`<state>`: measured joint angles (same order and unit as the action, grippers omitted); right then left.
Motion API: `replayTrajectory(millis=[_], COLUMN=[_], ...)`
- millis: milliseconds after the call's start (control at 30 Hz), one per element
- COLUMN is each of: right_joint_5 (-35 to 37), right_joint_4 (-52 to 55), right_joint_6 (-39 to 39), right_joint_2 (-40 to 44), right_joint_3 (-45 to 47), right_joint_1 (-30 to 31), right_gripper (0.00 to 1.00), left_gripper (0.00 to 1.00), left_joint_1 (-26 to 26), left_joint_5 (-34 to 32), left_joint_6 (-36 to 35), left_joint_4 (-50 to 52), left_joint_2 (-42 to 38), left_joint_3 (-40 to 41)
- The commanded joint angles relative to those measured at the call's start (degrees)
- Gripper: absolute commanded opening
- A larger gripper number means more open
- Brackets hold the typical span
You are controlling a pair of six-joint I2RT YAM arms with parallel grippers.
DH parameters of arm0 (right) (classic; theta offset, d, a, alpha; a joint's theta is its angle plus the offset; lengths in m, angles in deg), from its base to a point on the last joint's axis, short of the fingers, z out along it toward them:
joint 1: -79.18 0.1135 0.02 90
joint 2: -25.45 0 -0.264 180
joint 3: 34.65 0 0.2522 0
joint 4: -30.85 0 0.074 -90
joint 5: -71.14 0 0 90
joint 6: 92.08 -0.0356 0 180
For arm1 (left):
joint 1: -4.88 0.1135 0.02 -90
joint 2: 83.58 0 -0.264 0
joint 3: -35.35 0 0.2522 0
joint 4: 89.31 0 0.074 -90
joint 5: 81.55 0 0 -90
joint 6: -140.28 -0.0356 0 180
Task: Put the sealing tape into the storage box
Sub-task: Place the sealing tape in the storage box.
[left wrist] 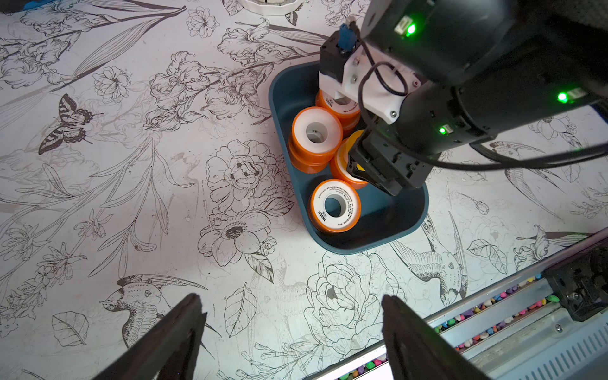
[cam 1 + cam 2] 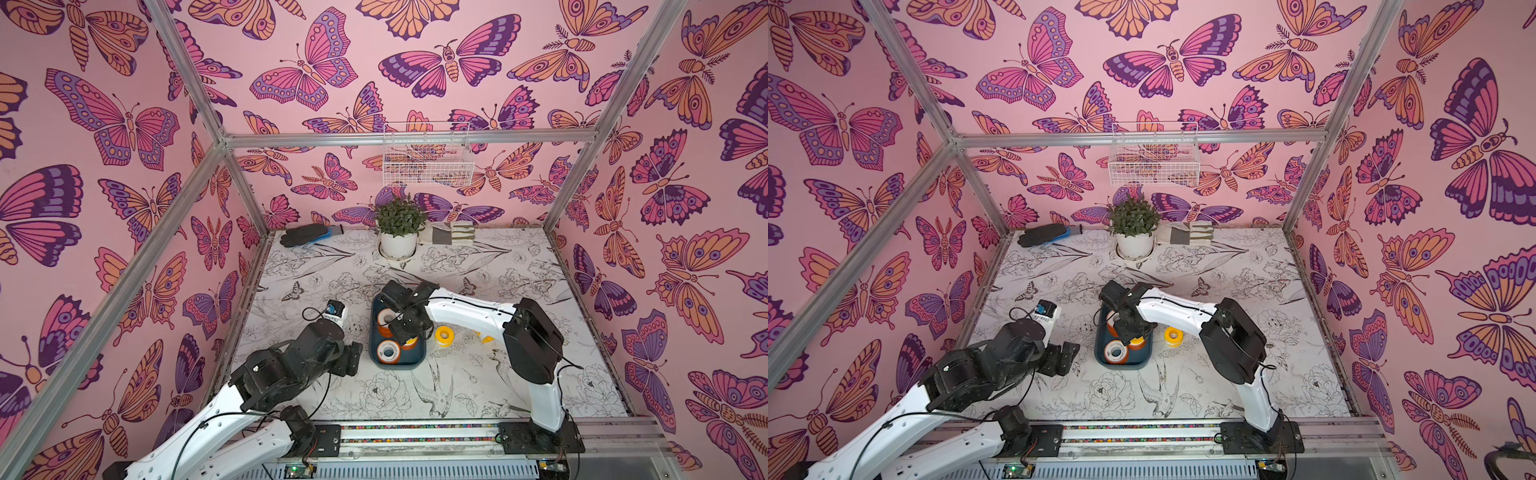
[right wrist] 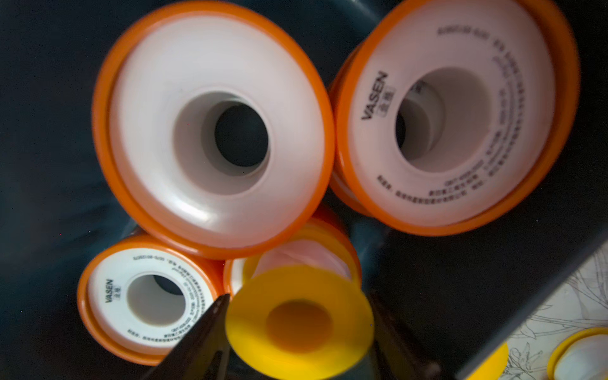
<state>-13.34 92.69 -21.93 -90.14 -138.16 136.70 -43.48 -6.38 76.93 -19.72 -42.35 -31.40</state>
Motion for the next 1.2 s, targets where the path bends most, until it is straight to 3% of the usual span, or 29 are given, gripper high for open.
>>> replayTrajectory(millis=[0,500,800,1000,1167], right_joint_5=[0.5,2.9,10.1,10.9,11.0], right_joint_4=[1.8,1.8,-4.1,-15.6,-25.3], right_joint_6=[-0.5,-0.9,-0.6,-1.4,-4.5], right_joint_2=[-0.9,4.7,17.0,33.4,47.1], right_joint_3=[-1.3,0.5,8.5,24.4,40.5], right_joint_1=[0.4,0.8,-0.2,-8.3,-19.9], right_gripper=[0.70,0.75,0.77,0.76,0.76], left_gripper=[0.89,0.89,0.89,0.89,0.89], left_joint_1=[-0.2,-0.2,-0.2,-0.2,-0.2], left_joint_5=[-0.8,-0.7,-0.9,-0.7,-1.0], left_joint_6=[0.5,0.4,0.4,0.4,0.5], left_joint_4=[1.4,1.3,1.3,1.3,1.5], left_joint_2=[0.0,0.2,0.3,1.0,1.1], left_joint_3=[0.8,0.8,0.8,0.7,0.6])
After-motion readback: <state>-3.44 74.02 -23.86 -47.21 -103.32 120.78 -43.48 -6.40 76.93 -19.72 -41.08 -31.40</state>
